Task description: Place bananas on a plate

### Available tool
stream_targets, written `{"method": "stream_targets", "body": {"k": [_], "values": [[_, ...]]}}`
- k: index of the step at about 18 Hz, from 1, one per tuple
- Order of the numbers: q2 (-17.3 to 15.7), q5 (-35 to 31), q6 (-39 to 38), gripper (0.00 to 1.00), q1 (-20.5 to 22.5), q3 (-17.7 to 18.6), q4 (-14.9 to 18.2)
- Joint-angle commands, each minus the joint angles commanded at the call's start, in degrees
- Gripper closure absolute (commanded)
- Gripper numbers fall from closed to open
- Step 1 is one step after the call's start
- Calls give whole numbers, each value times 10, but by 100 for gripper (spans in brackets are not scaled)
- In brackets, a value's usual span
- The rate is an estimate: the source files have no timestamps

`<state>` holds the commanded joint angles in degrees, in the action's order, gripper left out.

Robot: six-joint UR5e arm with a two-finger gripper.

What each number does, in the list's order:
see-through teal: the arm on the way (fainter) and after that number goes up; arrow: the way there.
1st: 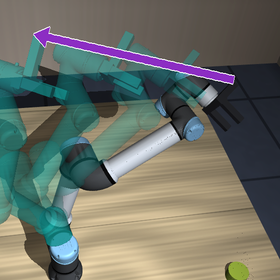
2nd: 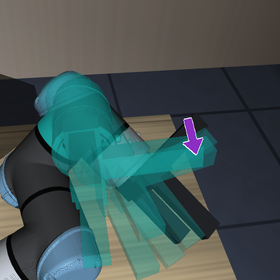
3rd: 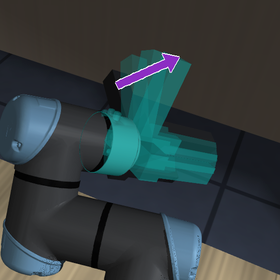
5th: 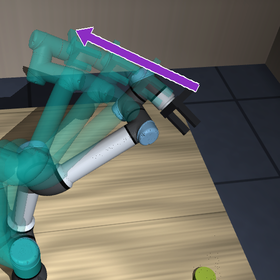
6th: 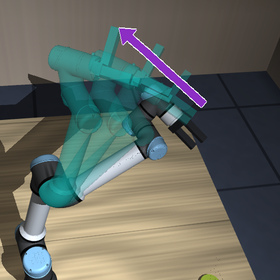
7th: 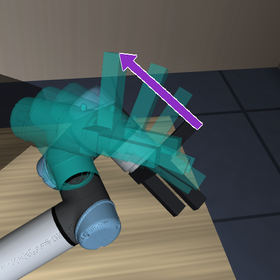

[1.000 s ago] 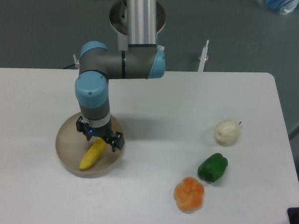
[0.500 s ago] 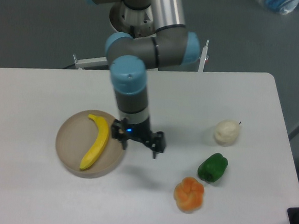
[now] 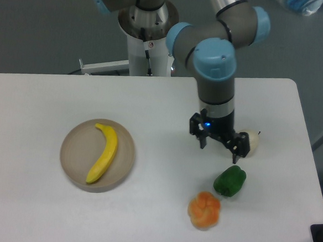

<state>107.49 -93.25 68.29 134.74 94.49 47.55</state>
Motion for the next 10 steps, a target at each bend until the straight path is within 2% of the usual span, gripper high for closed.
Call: {"method": "stream_targets", "body": {"k": [2,10], "values": [[0,-1,0,0,-1,-12,1],[0,-12,2,0,-2,-7,2]]}}
